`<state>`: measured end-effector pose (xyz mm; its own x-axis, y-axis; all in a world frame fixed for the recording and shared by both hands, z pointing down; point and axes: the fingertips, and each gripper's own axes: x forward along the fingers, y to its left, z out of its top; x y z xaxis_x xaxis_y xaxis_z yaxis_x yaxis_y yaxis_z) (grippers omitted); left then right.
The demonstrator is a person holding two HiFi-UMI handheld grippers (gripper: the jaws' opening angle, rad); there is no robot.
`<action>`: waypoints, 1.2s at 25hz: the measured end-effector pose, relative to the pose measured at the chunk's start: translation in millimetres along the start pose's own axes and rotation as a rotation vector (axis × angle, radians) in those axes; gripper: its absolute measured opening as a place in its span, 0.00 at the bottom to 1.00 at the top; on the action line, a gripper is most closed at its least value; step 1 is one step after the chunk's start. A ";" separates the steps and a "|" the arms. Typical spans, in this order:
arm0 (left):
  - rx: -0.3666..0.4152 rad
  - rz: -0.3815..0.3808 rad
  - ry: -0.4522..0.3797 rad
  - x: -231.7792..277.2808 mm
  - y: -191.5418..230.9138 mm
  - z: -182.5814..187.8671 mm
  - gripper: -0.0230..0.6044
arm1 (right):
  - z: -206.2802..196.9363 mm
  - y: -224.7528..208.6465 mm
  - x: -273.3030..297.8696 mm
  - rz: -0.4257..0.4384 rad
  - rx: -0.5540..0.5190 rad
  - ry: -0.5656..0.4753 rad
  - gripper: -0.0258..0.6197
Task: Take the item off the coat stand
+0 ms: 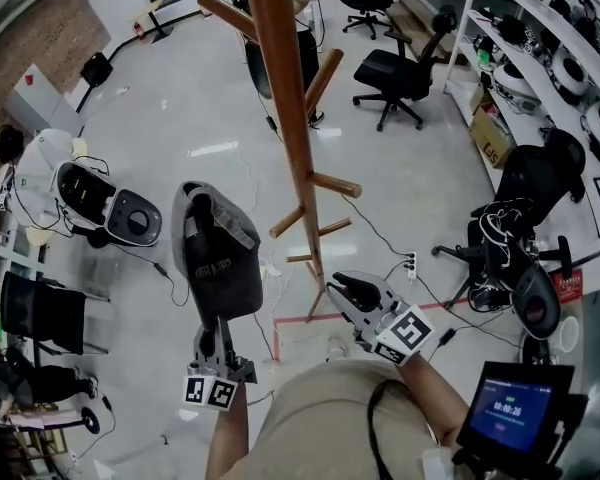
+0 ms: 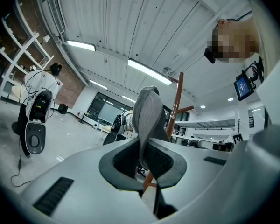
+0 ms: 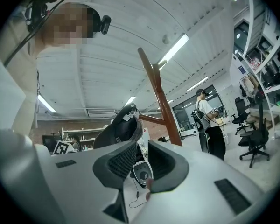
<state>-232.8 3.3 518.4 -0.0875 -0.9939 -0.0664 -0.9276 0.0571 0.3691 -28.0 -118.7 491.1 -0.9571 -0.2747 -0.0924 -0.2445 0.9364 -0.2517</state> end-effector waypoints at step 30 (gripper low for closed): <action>-0.011 0.003 0.018 -1.3 -4.6 -10.5 0.09 | -8.4 -3.5 -2.6 0.015 0.057 0.029 0.16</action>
<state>-224.7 3.3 526.5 -0.0837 -0.9953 -0.0485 -0.9232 0.0591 0.3798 -25.9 -119.4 500.3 -0.9649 -0.2532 -0.0693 -0.2211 0.9262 -0.3054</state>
